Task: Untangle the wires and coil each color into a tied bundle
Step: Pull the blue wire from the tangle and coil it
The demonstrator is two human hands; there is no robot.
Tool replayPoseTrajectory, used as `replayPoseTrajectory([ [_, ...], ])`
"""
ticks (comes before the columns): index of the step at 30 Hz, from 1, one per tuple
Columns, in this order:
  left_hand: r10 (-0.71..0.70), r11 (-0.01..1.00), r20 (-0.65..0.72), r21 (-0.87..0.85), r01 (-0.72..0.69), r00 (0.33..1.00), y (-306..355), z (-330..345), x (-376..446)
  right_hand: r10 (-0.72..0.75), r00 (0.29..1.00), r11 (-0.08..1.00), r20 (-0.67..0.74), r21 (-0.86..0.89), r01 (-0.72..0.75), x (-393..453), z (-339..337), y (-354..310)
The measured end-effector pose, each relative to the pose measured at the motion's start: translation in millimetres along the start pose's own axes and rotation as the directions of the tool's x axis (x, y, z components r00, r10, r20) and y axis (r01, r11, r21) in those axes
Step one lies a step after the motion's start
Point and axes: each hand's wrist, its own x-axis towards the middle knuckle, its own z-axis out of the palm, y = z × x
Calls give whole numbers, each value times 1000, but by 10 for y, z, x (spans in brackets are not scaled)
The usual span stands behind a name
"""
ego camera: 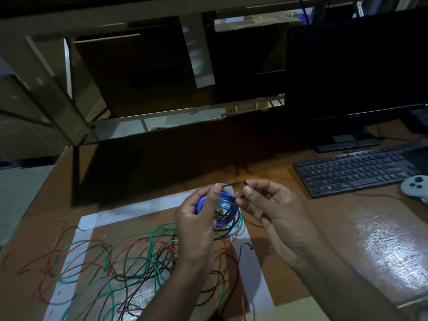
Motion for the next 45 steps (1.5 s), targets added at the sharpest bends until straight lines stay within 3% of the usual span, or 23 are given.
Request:
replayPoseTrajectory([
  [45, -19, 999, -2, -32, 19, 1000, 46, 20, -64, 16, 1000, 1000, -2, 3, -16, -34, 12, -5],
])
